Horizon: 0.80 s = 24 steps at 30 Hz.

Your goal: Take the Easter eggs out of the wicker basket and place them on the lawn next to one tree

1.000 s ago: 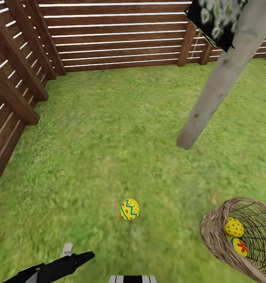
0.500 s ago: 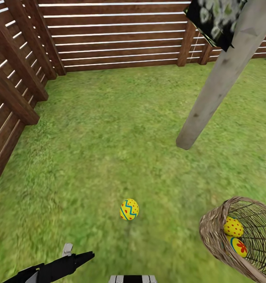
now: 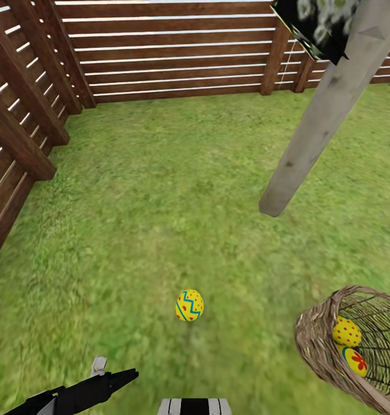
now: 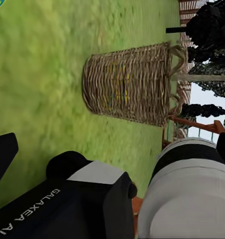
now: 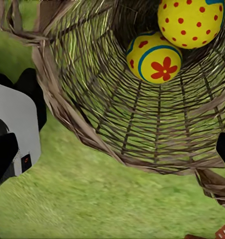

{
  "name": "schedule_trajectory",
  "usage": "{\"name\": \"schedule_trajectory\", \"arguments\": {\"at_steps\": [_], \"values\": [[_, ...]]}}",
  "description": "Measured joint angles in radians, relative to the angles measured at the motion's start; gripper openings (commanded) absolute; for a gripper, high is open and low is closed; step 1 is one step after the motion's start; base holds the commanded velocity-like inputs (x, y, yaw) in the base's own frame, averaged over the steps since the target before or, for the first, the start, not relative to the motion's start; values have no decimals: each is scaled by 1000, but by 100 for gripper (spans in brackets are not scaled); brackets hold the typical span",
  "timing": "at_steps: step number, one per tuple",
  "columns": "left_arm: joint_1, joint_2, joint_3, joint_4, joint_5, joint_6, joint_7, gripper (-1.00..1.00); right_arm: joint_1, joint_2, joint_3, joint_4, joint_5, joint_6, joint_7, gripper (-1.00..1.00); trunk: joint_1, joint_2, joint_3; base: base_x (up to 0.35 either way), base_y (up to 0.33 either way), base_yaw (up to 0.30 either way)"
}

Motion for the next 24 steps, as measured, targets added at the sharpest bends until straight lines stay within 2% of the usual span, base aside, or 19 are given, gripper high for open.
{"name": "schedule_trajectory", "arguments": {"at_steps": [3, 8, 10, 16, 24], "values": [[0, 0, 0, 0, 0, 0, 0, 100, 0, 24, 0, 47, 0, -4, -1, 100, 12, -21, -9, 0, 0, 0], [0, 0, 0, 0, 0, 0, 0, 100, -1, 80, -1, 160, -4, -25, -14, 100, 31, -56, -25, 0, 0, 0], [0, 0, 0, 0, 0, 0, 0, 100, -1, 90, -1, 181, -5, -45, -28, 100, 38, -70, -31, 0, 0, 0], [0, 0, 0, 0, 0, 0, 0, 100, -1, 99, -2, 208, -4, -80, -72, 100, 61, -112, -50, 0, 0, 0], [0, 0, 0, 0, 0, 0, 0, 100, -1, 100, -3, 243, -8, -89, -82, 100, 92, -168, -75, 0, 0, 0]]}}
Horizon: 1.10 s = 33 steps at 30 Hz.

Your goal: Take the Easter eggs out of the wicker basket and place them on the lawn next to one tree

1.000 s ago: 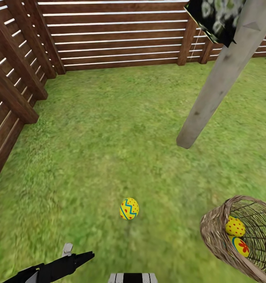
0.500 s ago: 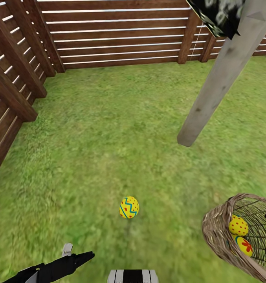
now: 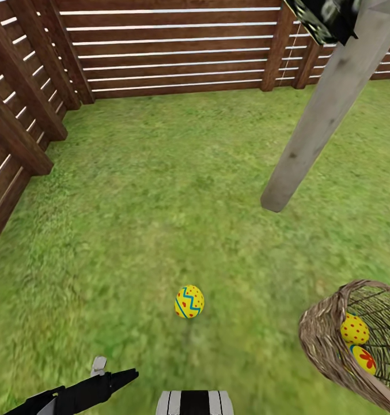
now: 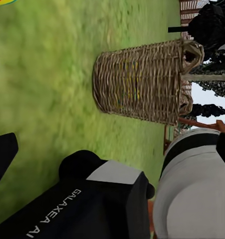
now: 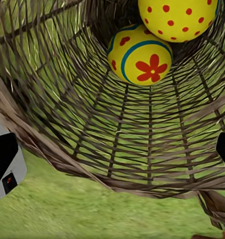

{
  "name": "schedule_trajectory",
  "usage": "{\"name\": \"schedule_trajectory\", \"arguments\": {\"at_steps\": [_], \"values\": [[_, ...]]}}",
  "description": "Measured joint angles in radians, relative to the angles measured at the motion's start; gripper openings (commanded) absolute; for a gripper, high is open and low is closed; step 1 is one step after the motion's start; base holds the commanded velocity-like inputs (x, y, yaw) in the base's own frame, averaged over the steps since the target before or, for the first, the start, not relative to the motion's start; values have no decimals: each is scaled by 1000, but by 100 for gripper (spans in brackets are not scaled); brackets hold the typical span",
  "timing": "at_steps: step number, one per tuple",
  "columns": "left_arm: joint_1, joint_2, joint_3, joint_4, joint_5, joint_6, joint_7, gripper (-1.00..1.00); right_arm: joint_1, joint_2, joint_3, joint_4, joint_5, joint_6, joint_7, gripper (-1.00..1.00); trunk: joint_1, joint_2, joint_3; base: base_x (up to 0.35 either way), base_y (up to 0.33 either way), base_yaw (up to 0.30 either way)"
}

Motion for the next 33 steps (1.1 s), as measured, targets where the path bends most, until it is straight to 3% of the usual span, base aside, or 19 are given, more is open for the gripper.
{"name": "schedule_trajectory", "arguments": {"at_steps": [10, 33], "values": [[0, -1, 0, 0, 0, 0, 0, 100, 0, 0, 0, 44, 0, -64, -29, 100, 38, -70, -31, 0, 0, 0], [0, -3, 2, 0, 1, -1, 2, 100, -1, -1, -1, 50, 6, -103, -43, 100, 38, -70, -31, 0, -81, 0]]}}
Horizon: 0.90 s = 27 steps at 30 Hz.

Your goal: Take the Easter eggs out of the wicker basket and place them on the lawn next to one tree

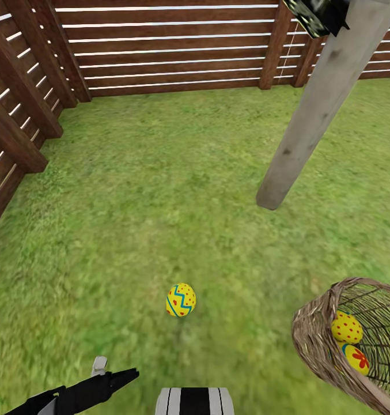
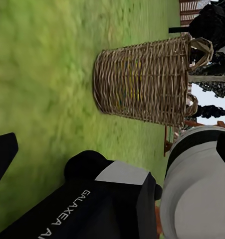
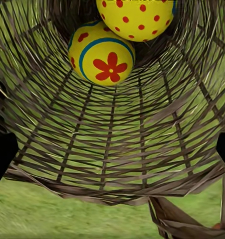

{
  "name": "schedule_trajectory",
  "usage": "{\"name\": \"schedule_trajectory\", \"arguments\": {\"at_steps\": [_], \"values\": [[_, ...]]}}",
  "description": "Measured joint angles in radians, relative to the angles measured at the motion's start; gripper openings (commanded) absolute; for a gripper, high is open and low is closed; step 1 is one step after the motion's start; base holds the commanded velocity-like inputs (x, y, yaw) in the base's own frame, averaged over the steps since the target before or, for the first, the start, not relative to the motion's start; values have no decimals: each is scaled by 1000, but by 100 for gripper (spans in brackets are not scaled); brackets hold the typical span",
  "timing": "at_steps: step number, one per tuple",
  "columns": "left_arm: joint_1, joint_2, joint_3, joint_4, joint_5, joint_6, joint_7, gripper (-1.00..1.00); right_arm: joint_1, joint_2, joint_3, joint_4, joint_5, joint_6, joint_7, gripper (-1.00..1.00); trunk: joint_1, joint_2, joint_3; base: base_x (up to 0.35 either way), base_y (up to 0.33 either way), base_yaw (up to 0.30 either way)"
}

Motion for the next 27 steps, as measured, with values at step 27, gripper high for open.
{"name": "schedule_trajectory", "arguments": {"at_steps": [27], "values": [[0, 0, 0, 0, 0, 0, 0, 100, 0, 158, -3, 196, -139, 7, -129, 100, 0, 0, 0, 0, -1, 0]]}}
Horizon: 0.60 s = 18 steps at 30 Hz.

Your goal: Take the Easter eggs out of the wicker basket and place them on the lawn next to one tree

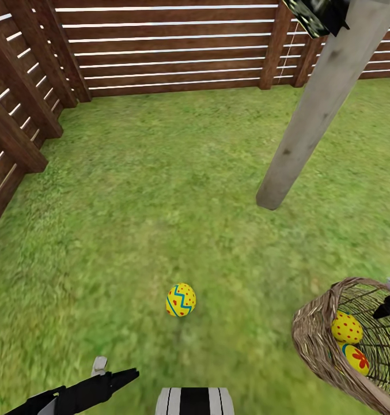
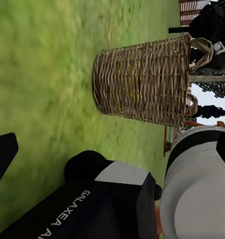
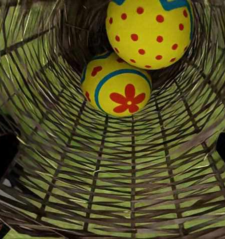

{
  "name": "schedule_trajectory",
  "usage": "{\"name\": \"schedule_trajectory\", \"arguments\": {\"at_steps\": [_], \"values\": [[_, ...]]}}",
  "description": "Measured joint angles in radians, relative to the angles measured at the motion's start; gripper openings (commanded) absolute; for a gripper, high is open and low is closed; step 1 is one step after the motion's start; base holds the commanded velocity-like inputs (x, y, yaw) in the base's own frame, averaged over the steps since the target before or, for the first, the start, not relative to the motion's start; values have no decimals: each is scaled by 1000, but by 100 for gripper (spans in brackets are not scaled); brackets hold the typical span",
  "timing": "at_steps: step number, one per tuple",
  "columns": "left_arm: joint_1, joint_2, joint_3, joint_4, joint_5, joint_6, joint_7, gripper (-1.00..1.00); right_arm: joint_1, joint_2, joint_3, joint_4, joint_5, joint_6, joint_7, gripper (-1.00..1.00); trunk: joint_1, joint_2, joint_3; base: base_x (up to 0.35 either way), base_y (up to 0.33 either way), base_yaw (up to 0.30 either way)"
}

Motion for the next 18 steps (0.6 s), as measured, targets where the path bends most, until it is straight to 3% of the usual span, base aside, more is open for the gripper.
{"name": "schedule_trajectory", "arguments": {"at_steps": [6, 18], "values": [[0, 0, 0, 0, 0, 0, 0, 100, 0, 0, -1, 4, -19, -1, -84, 100, 23, -42, -19, 0, 0, 0], [0, 0, 0, 0, 0, 0, -1, 100, 0, -4, 0, 13, -17, -4, -98, 100, 69, -126, -56, 0, 0, 0]]}}
